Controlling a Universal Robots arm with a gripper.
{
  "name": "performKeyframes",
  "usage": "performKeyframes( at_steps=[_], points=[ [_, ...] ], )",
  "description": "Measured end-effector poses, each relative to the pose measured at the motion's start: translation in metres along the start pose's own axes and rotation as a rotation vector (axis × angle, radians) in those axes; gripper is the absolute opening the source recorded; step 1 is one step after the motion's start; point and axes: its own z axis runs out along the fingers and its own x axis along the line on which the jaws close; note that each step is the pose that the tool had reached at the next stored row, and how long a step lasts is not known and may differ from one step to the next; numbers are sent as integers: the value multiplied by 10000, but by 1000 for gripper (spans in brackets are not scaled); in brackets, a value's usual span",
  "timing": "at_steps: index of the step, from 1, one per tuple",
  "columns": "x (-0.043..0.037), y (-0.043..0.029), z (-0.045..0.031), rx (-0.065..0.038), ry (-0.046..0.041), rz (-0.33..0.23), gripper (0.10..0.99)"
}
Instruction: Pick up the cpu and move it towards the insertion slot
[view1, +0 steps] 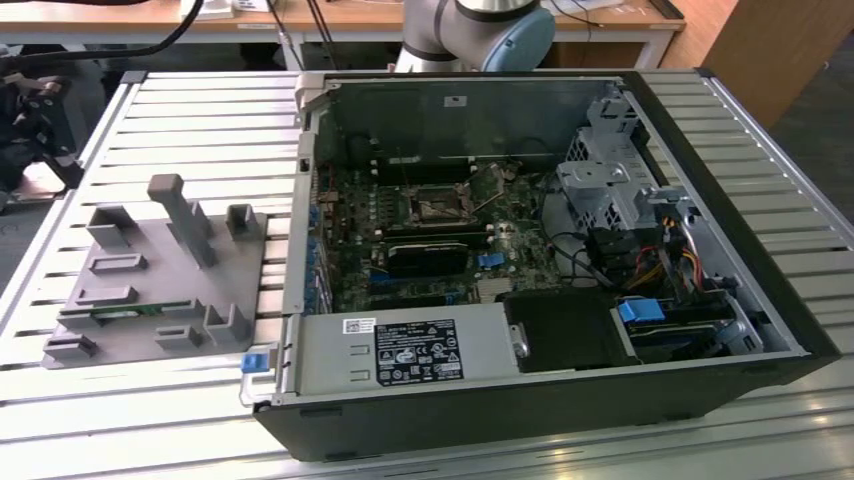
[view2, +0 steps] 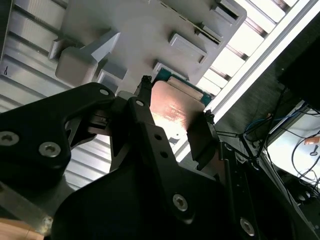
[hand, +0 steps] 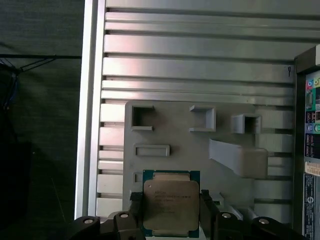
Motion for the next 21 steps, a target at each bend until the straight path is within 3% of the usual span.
performKeyframes(
  at_steps=[21],
  points=[
    [-133, 1, -81, 0, 1, 1, 537]
  ],
)
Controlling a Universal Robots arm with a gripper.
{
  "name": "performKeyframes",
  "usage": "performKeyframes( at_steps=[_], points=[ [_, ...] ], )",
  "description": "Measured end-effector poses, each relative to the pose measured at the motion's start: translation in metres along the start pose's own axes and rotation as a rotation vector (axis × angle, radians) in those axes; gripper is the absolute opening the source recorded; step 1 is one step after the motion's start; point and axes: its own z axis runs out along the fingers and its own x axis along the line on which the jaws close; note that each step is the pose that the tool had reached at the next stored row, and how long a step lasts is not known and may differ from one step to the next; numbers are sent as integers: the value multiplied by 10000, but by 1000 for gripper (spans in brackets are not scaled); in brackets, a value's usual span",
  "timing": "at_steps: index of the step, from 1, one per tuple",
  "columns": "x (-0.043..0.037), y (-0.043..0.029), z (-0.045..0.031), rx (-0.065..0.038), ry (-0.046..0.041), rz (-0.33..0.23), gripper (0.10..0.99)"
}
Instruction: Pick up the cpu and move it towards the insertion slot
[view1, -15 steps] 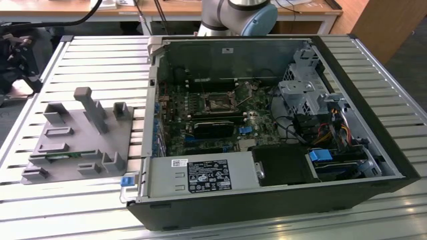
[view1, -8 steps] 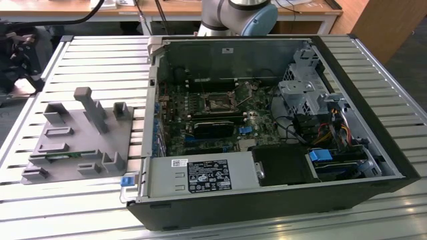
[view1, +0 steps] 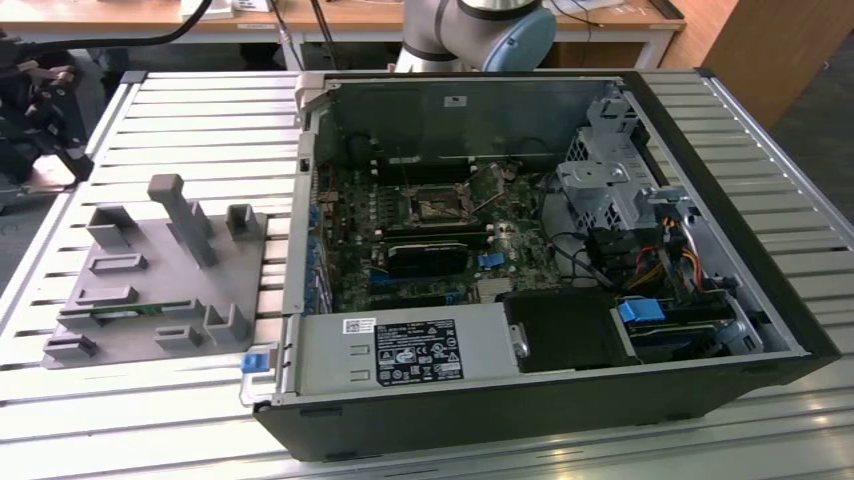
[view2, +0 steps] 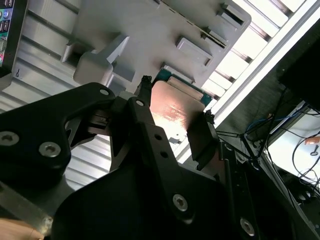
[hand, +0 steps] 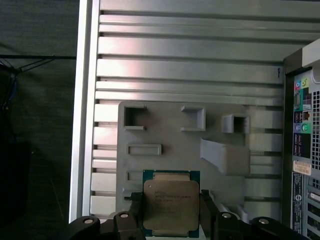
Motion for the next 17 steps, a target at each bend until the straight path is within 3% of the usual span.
performKeyframes(
  at_steps=[11, 17],
  points=[
    [-60, 2, -83, 2, 2, -2, 537],
    [-72, 7, -199, 0, -1, -1, 537]
  ],
)
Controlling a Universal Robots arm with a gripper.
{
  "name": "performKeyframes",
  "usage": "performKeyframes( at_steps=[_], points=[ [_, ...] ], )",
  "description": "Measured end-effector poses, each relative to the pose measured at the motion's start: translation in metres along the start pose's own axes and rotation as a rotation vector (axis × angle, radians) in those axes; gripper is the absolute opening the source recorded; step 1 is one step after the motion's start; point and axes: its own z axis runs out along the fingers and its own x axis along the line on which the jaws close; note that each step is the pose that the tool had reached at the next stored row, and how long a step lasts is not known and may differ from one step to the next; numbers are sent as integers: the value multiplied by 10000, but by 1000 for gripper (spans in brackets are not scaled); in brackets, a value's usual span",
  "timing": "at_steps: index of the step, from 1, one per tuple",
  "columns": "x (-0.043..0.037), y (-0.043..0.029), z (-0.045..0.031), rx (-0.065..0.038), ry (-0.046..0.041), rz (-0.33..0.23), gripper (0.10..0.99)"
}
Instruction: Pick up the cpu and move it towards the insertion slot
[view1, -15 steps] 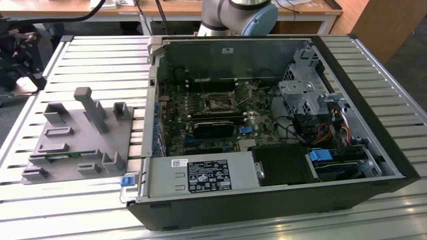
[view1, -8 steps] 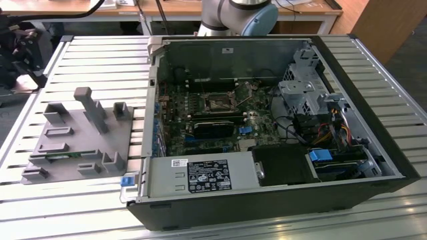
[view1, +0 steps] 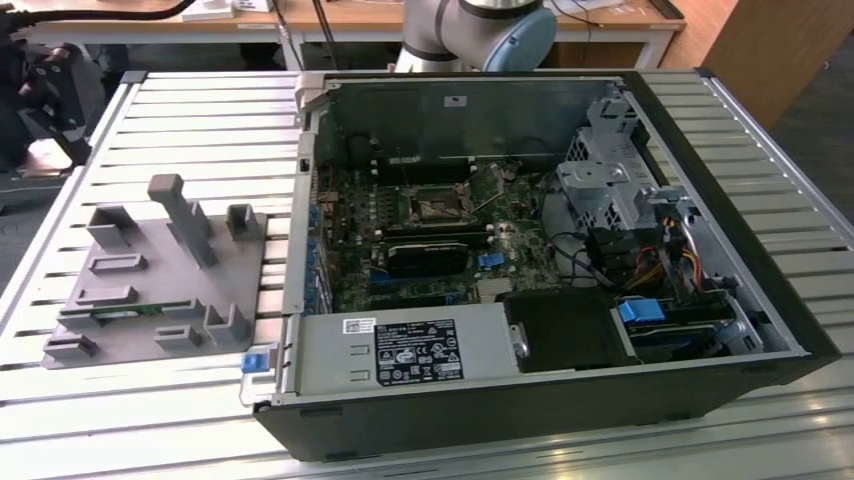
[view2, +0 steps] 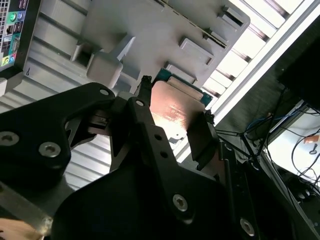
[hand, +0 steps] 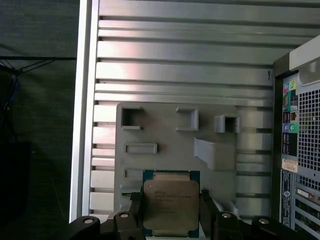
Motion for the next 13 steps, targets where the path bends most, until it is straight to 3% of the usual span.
performKeyframes(
  at_steps=[7, 13],
  points=[
    [-7, 8, -169, 0, 1, 0, 537],
    [-59, 10, -227, 0, 0, 0, 537]
  ],
)
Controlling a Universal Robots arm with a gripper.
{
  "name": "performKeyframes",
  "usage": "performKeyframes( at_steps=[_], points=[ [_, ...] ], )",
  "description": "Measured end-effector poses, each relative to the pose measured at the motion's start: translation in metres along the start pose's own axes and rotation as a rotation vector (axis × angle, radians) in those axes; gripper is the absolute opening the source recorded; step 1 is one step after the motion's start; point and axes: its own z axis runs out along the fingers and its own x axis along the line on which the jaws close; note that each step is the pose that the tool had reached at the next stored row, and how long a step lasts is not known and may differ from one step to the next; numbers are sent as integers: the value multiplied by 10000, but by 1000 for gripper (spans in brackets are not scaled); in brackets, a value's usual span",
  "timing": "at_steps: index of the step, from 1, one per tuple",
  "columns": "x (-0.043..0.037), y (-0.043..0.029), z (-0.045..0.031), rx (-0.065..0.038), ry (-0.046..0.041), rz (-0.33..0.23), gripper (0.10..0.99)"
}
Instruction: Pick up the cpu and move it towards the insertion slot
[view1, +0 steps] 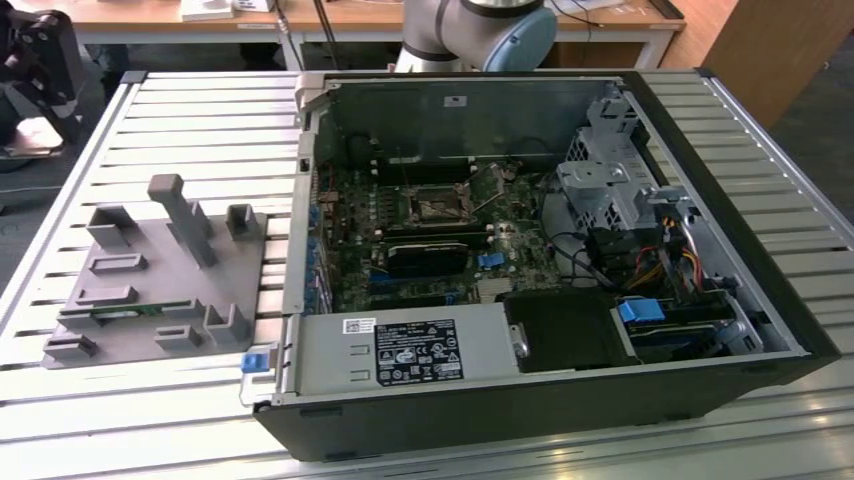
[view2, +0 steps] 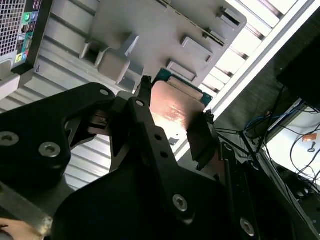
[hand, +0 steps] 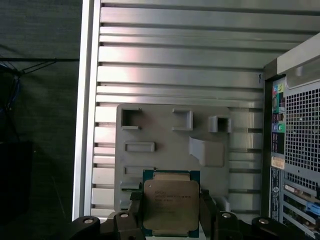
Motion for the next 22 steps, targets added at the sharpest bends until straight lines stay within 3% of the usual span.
performKeyframes(
  at_steps=[10, 18, 22],
  points=[
    [-100, 2, -72, 1, 1, 1, 537],
    [-109, 16, -246, 1, 1, -1, 537],
    [-140, 17, -288, -1, 0, 0, 537]
  ],
)
